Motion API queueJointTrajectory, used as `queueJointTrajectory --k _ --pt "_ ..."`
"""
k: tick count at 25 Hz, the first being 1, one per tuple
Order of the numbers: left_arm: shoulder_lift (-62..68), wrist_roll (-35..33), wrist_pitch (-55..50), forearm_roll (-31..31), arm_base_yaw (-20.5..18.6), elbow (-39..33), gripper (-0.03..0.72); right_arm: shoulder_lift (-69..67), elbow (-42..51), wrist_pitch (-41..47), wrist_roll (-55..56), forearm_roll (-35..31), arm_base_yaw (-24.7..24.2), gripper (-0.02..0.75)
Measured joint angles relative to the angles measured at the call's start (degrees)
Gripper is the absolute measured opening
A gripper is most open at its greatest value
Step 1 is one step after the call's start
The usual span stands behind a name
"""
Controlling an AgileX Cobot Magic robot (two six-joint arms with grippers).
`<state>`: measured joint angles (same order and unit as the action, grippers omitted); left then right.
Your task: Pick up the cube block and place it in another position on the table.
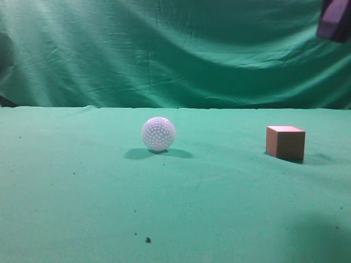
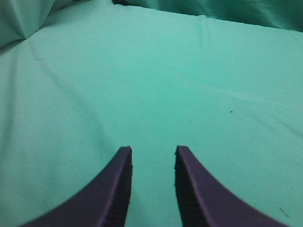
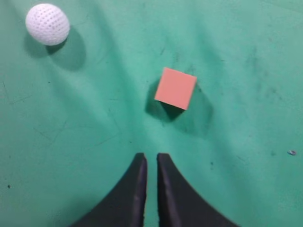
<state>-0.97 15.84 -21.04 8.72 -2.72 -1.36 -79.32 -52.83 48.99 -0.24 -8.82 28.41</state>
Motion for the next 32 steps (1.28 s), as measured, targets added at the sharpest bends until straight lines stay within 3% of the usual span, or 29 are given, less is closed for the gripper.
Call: queueJointTrajectory --k 7,10,15,17,19,25,32 --pt "0.0 0.0 0.0 0.0 0.0 0.0 0.262 -9.9 -1.5 -3.9 -2.6 0.2 1.4 0.419" --pt "0.0 0.0 0.0 0.0 0.0 0.0 0.262 -12.6 -1.6 -7.1 2.0 1.4 1.5 0.539" --pt "0.0 0.0 0.0 0.0 0.0 0.0 0.262 -16.6 -1.9 -11.2 7.5 5.2 1.5 0.532" --pt "0.0 0.0 0.0 0.0 0.0 0.0 0.262 -18.0 -1.9 -12.6 8.1 5.5 1.5 0.467" --pt "0.0 0.0 0.0 0.0 0.0 0.0 0.262 -19.6 -1.9 -13.9 8.6 5.6 1.5 0.477" --pt "0.0 0.0 0.0 0.0 0.0 0.0 0.262 -21.3 -3.2 -12.8 10.7 7.1 1.5 0.216" --pt "0.0 0.0 0.0 0.0 0.0 0.0 0.262 -20.2 -16.0 -3.6 12.4 14.9 -1.7 0.225"
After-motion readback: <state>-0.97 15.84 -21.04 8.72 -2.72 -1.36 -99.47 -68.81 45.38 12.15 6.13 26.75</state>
